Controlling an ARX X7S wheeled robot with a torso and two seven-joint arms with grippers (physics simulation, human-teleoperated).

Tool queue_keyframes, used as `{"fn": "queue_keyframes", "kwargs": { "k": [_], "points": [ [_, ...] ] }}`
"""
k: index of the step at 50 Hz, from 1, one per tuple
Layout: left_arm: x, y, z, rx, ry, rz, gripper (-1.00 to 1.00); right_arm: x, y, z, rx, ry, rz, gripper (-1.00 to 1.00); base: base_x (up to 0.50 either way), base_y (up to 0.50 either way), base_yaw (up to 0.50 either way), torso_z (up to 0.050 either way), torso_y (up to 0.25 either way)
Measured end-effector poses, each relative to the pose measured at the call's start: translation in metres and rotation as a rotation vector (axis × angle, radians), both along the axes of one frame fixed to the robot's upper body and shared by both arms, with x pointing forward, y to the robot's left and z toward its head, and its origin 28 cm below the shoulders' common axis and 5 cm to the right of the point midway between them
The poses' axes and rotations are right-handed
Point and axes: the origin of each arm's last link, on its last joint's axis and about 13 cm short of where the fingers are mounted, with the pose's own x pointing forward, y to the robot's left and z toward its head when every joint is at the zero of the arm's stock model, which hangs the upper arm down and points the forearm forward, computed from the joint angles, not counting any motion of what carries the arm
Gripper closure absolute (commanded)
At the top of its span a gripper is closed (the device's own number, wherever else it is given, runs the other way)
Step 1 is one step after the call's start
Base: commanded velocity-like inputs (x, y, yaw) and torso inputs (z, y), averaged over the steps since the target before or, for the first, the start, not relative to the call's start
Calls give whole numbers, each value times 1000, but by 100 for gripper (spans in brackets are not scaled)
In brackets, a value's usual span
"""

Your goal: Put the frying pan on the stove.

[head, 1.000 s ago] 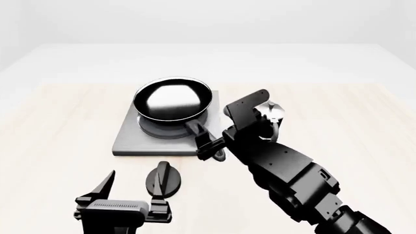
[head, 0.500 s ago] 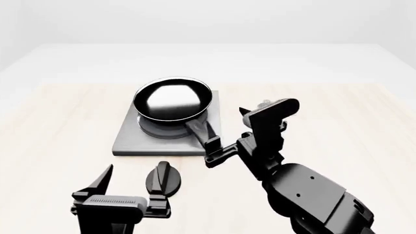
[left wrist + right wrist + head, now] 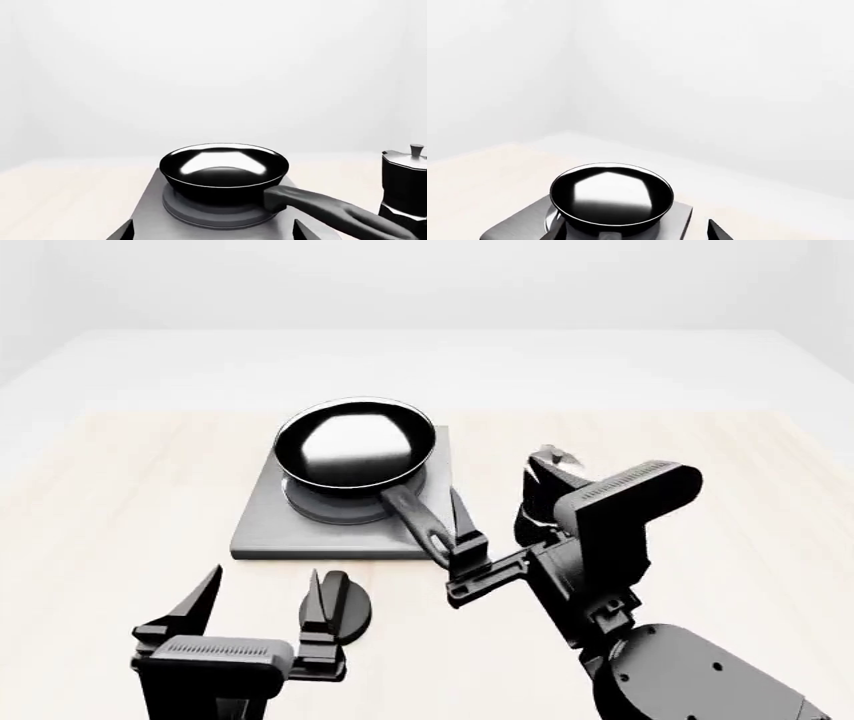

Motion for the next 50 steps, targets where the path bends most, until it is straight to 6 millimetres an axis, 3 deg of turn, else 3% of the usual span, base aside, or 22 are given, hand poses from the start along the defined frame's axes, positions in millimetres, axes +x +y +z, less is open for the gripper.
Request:
{"fn": "queue_keyframes", "kwargs": {
  "k": [50],
  "points": [
    [-24, 1, 38, -3, -125, -15, -100, -67, -20, 38, 49, -200, -63, -100, 0, 0, 0, 0, 0]
  ]
}}
